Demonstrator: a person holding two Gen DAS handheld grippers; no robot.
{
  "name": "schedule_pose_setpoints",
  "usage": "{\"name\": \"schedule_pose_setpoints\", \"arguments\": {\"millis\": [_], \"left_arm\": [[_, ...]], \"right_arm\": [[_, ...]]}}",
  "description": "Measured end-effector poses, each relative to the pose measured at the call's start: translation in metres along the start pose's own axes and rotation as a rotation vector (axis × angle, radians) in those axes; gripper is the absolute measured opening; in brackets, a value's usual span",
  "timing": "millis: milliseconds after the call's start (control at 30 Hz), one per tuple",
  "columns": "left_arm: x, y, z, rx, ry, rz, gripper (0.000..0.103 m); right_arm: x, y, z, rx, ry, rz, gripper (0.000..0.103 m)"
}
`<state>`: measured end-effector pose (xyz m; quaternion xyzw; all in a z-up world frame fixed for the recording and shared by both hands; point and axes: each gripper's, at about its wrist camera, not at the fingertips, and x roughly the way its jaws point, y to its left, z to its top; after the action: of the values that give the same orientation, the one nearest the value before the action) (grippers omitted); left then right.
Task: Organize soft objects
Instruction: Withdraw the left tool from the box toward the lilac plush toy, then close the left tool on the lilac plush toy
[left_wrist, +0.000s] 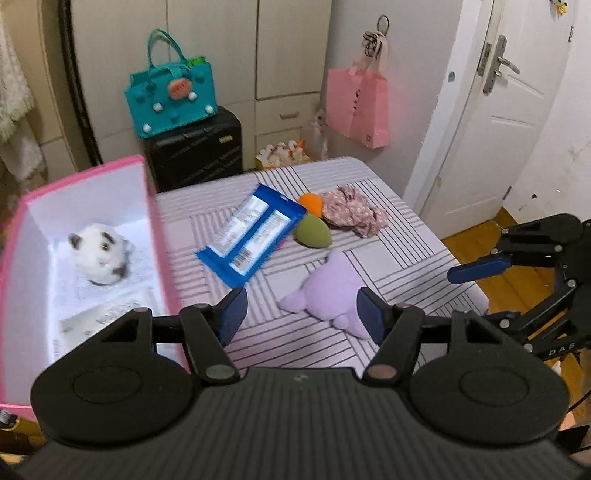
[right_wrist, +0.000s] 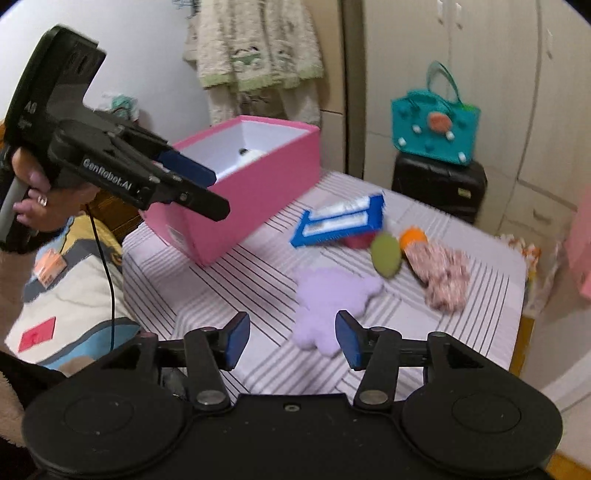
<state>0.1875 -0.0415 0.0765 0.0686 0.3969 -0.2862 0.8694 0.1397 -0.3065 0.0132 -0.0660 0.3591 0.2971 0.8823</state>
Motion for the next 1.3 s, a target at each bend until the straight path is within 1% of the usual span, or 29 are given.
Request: {"name": "schedule_pose_setpoints", "arguments": {"millis": [67,167,267,333,400,533,667,733,933,1033,1067,1167,1200,1233,1300], "left_arm": [[0.010,-0.003,-0.002,0.002,0.001,-0.025,0.065],[0.024,-0.009,-0.004,0.018,-0.020,-0.033,0.065],[0.032,-0.012,-0.006,0.035,-0.061,0.002,0.065],[0.039,-0.013,-0.008,0.050,-0.068,0.014,0.065],[0.046,-0.013,-0.010,0.032,-0.065,0.002,0.066],[0.064,-0.012,-0.017,-0.023,-0.054,-0.036,0.067],[0.081,-0.015,-0.025,-0.051,-0.064,-0.024,0.069],[0.088,-0.013,-0.028,-0.088,-0.073,-0.022,0.071],[0.116,-0.006,-0.035,-0.192,-0.053,-0.048,0.072],[0.125,-0.003,-0.041,-0.235,-0.045,-0.055,0.074],[0.126,-0.003,-0.044,-0.231,-0.050,-0.049,0.076],[0.128,-0.016,-0.049,-0.120,-0.085,0.035,0.081],[0.128,-0.017,-0.050,-0.109,-0.088,0.040,0.083],[0.129,-0.016,-0.050,-0.123,-0.086,0.031,0.083],[0.133,-0.011,-0.050,-0.194,-0.062,-0.009,0.083]], "right_arm": [[0.007,-0.010,-0.009,0.037,-0.003,0.012,0.060],[0.020,-0.023,-0.021,0.076,0.006,0.030,0.064],[0.033,-0.036,-0.029,0.094,0.033,0.053,0.065],[0.041,-0.042,-0.032,0.089,0.042,0.061,0.068],[0.048,-0.045,-0.034,0.084,0.038,0.061,0.072],[0.062,-0.044,-0.037,0.059,0.013,0.080,0.074],[0.073,-0.041,-0.040,0.044,-0.029,0.099,0.081],[0.076,-0.039,-0.040,0.031,-0.060,0.088,0.082],[0.087,-0.031,-0.039,-0.017,-0.128,0.049,0.085],[0.092,-0.026,-0.038,-0.035,-0.152,0.017,0.090],[0.095,-0.024,-0.038,-0.040,-0.151,0.001,0.090],[0.104,-0.022,-0.037,-0.040,-0.135,-0.040,0.090],[0.106,-0.021,-0.037,-0.035,-0.130,-0.058,0.090],[0.107,-0.020,-0.038,-0.037,-0.129,-0.066,0.090],[0.108,-0.019,-0.038,-0.041,-0.122,-0.080,0.090]]}}
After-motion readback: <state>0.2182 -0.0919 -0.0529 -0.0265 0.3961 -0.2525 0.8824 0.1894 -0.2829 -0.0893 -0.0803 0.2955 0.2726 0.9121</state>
